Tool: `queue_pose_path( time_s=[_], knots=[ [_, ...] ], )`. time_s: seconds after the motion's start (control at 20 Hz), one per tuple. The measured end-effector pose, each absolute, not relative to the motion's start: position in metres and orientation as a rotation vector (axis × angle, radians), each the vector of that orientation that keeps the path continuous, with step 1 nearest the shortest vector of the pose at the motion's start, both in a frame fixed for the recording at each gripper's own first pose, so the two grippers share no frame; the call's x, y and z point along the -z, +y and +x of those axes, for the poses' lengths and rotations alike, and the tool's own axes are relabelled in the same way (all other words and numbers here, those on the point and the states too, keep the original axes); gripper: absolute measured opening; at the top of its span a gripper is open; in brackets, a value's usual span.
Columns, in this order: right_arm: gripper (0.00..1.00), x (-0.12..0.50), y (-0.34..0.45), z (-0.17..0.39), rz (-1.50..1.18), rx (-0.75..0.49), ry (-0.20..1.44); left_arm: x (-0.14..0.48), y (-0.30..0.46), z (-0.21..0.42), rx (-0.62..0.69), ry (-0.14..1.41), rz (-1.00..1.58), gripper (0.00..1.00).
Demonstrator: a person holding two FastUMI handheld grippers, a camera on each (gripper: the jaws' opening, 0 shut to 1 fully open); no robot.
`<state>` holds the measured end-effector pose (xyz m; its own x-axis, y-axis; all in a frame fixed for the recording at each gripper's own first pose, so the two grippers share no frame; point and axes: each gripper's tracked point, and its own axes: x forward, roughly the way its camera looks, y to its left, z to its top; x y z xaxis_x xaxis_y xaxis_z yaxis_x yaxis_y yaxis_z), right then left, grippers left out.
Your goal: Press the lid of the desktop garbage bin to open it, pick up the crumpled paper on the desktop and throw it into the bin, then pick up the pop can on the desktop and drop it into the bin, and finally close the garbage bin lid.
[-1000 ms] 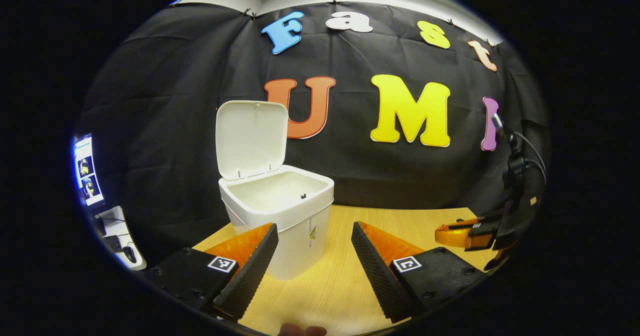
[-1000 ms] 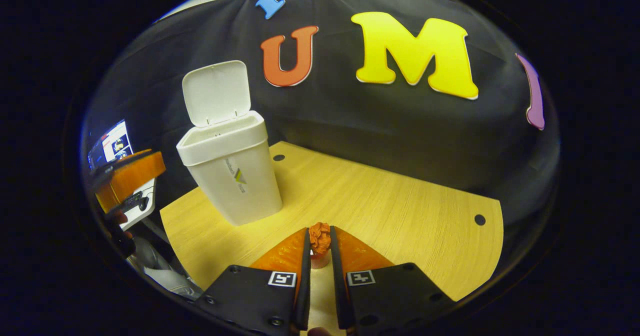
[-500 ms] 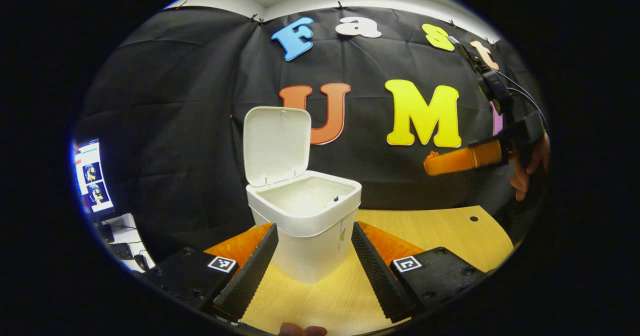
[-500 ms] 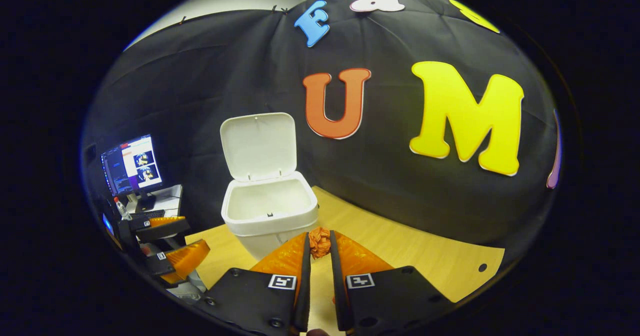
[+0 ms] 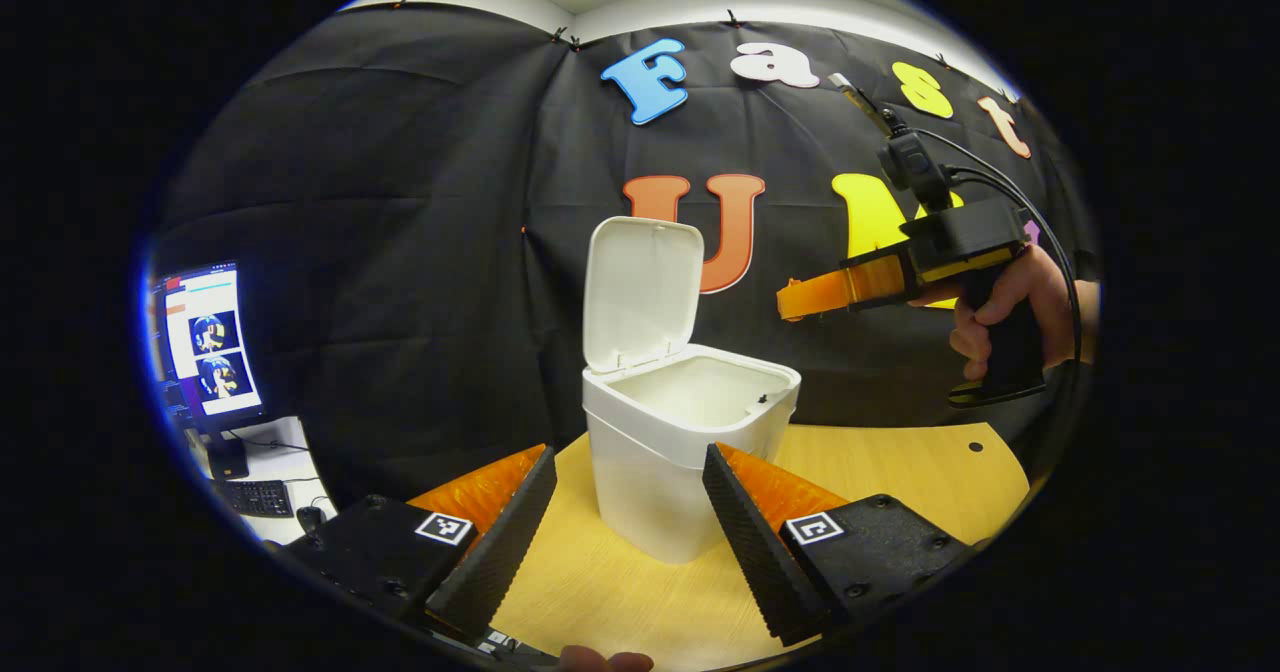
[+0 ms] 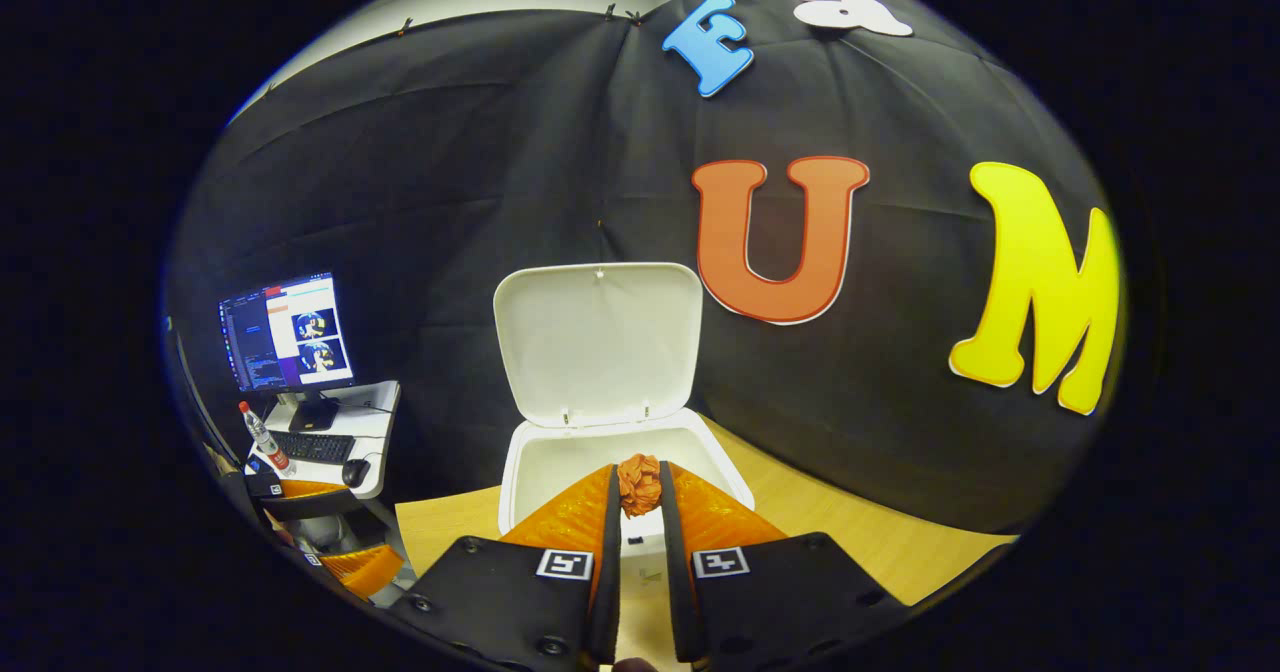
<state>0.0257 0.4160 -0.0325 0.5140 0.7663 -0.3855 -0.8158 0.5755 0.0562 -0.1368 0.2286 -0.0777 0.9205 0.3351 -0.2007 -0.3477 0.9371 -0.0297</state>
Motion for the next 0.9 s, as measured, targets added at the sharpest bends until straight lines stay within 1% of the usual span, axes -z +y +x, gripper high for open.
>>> queue_pose_path(
  time_s=[0.2,0.25,0.3,0.35,0.4,0.5,0.6,0.65,0.7,0.75,0.85,0.9],
  knots=[
    [0.22,0.063,0.447,0.042,-0.156,-0.939,0.444,0.081,0.246,-0.155,-0.396,0.197,-0.077,0.98],
    [0.19,0.071,0.453,0.045,-0.158,-0.936,0.461,0.082,0.248,-0.157,-0.409,0.197,-0.078,0.98],
    [0.22,0.08,0.457,0.048,-0.167,-0.933,0.476,0.083,0.251,-0.159,-0.422,0.199,-0.079,0.98],
    [0.19,0.089,0.46,0.051,-0.178,-0.929,0.493,0.084,0.252,-0.161,-0.427,0.202,-0.083,0.98],
    [0.22,0.098,0.462,0.053,-0.185,-0.922,0.509,0.085,0.251,-0.162,-0.432,0.205,-0.087,0.98],
    [0.22,0.108,0.464,0.055,-0.19,-0.91,0.53,0.087,0.25,-0.163,-0.436,0.208,-0.087,0.98],
    [0.27,0.114,0.463,0.059,-0.197,-0.898,0.537,0.087,0.249,-0.166,-0.438,0.205,-0.087,0.98],
    [0.27,0.117,0.463,0.06,-0.197,-0.892,0.541,0.087,0.248,-0.165,-0.435,0.204,-0.088,0.98],
    [0.31,0.118,0.463,0.062,-0.196,-0.887,0.547,0.087,0.246,-0.164,-0.432,0.202,-0.086,0.97],
    [0.27,0.12,0.46,0.063,-0.198,-0.882,0.549,0.085,0.245,-0.164,-0.43,0.197,-0.082,0.97],
    [0.36,0.12,0.459,0.062,-0.201,-0.885,0.549,0.083,0.243,-0.162,-0.425,0.193,-0.073,0.97],
    [0.39,0.119,0.46,0.062,-0.203,-0.888,0.544,0.081,0.239,-0.162,-0.422,0.19,-0.072,0.98]
  ],
)
